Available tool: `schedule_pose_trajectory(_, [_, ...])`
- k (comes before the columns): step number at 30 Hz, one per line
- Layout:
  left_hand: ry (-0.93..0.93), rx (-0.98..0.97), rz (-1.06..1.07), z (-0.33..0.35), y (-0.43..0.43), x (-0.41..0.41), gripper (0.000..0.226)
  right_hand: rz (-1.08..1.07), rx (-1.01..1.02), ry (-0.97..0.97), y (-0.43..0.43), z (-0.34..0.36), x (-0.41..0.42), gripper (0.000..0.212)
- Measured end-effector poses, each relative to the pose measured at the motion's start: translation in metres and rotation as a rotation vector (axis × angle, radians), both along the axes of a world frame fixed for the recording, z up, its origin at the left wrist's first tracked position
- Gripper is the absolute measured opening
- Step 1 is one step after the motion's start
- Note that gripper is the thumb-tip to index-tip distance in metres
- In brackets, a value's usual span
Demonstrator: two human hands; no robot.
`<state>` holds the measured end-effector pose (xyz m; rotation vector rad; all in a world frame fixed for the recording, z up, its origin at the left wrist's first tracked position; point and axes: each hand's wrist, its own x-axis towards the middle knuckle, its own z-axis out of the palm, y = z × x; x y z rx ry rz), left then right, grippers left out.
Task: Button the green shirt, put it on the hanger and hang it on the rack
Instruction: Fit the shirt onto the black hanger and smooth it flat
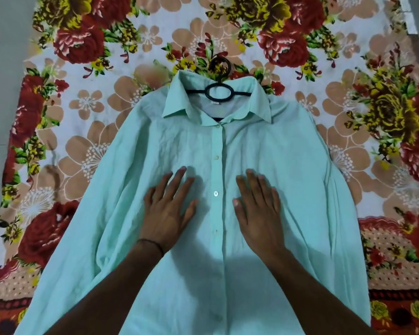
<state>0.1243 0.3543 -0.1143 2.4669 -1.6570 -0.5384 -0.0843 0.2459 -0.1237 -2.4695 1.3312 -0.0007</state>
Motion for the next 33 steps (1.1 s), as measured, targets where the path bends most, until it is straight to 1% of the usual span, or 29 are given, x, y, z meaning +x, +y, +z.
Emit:
schedule_pose_trajectory(2, [-0.042, 0.027, 0.015, -0.009, -0.038, 0.014, 0.063, 0.041, -0.001, -0.013, -0.035, -0.005, 0.027, 0.054])
schedule_pose_trajectory(5, [-0.065, 0.066, 0.13, -0.02, -0.079, 0.048, 0.066, 0.058, -0.039, -0.007, -0.094, -0.017, 0.046, 0.054])
schedule_pose_trajectory(7, [-0.007, 0.088, 0.249, -0.023, -0.086, 0.071, 0.066, 0.002, -0.063, 0.018, -0.125, -0.024, 0.038, 0.057])
schedule_pose_trajectory(9, [0.038, 0.083, 0.305, -0.021, -0.089, 0.089, 0.064, -0.097, -0.04, 0.005, -0.147, -0.031, 0.027, 0.059])
schedule_pose_trajectory(10, [0.015, 0.058, 0.298, -0.019, -0.091, 0.096, 0.059, -0.13, -0.043, -0.024, -0.152, -0.032, 0.025, 0.056])
schedule_pose_trajectory(12, [-0.027, -0.054, 0.293, -0.012, -0.098, 0.106, 0.044, -0.168, -0.113, -0.145, -0.156, -0.027, 0.029, 0.041])
schedule_pose_trajectory(14, [0.048, -0.249, 0.361, -0.004, -0.118, 0.116, 0.038, -0.211, -0.201, -0.291, -0.165, -0.014, 0.042, 0.023])
schedule_pose_trajectory(16, [0.112, -0.408, 0.429, 0.001, -0.141, 0.124, 0.028, -0.214, -0.253, -0.391, -0.18, 0.0, 0.059, 0.017])
schedule_pose_trajectory(17, [0.1, -0.426, 0.44, 0.003, -0.153, 0.126, 0.028, -0.201, -0.267, -0.424, -0.188, 0.005, 0.069, 0.017])
schedule_pose_trajectory(18, [0.073, -0.408, 0.432, 0.004, -0.166, 0.129, 0.034, -0.183, -0.276, -0.443, -0.198, 0.009, 0.078, 0.018])
schedule_pose_trajectory(19, [0.046, -0.352, 0.42, 0.003, -0.178, 0.131, 0.04, -0.164, -0.273, -0.44, -0.207, 0.012, 0.087, 0.02])
schedule_pose_trajectory(20, [0.024, -0.266, 0.414, 0.002, -0.19, 0.132, 0.044, -0.146, -0.254, -0.408, -0.218, 0.013, 0.095, 0.022])
schedule_pose_trajectory(22, [-0.027, -0.101, 0.404, -0.002, -0.204, 0.135, 0.043, -0.124, -0.155, -0.266, -0.238, 0.01, 0.104, 0.031])
schedule_pose_trajectory(24, [-0.077, -0.06, 0.395, -0.007, -0.21, 0.14, 0.038, -0.12, -0.024, -0.114, -0.256, 0.005, 0.107, 0.04])
schedule_pose_trajectory(26, [-0.09, -0.063, 0.372, -0.008, -0.213, 0.145, 0.03, -0.086, 0.06, -0.032, -0.268, 0.002, 0.107, 0.042])
schedule_pose_trajectory(28, [-0.082, -0.045, 0.337, -0.007, -0.215, 0.148, 0.017, -0.031, 0.131, -0.015, -0.279, 0.001, 0.105, 0.041])
schedule_pose_trajectory(30, [-0.048, -0.043, 0.36, -0.004, -0.215, 0.148, 0.006, 0.024, 0.24, -0.068, -0.287, 0.005, 0.103, 0.036])
schedule_pose_trajectory(33, [0.02, -0.138, 0.418, 0.003, -0.211, 0.147, 0.005, 0.036, 0.449, -0.196, -0.291, 0.019, 0.095, 0.027])
